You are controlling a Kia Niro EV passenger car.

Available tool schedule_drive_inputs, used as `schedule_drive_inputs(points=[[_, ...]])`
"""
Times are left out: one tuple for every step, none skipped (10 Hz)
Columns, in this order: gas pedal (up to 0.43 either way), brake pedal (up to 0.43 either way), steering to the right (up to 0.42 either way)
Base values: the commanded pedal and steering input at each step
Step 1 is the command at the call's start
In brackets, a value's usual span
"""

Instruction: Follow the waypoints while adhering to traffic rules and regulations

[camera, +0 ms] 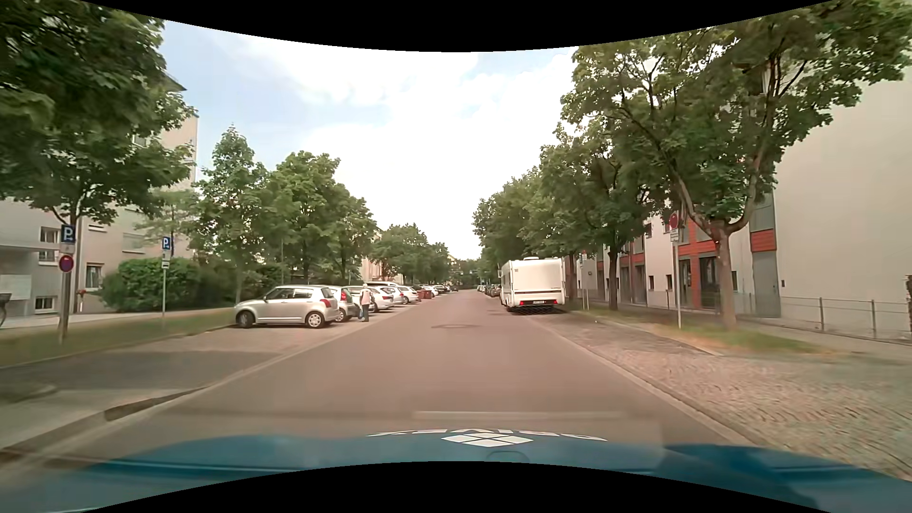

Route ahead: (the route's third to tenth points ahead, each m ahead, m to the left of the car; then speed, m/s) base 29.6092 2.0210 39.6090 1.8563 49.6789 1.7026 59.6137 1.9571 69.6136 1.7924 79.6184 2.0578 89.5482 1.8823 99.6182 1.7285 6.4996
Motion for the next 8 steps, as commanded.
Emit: schedule_drive_inputs(points=[[0.169,0.0,0.0],[0.169,0.0,-0.001],[0.169,0.0,-0.001],[0.169,0.0,-0.002],[0.169,0.0,-0.003],[0.169,0.0,-0.004],[0.169,0.0,-0.003],[0.169,0.0,-0.003]])
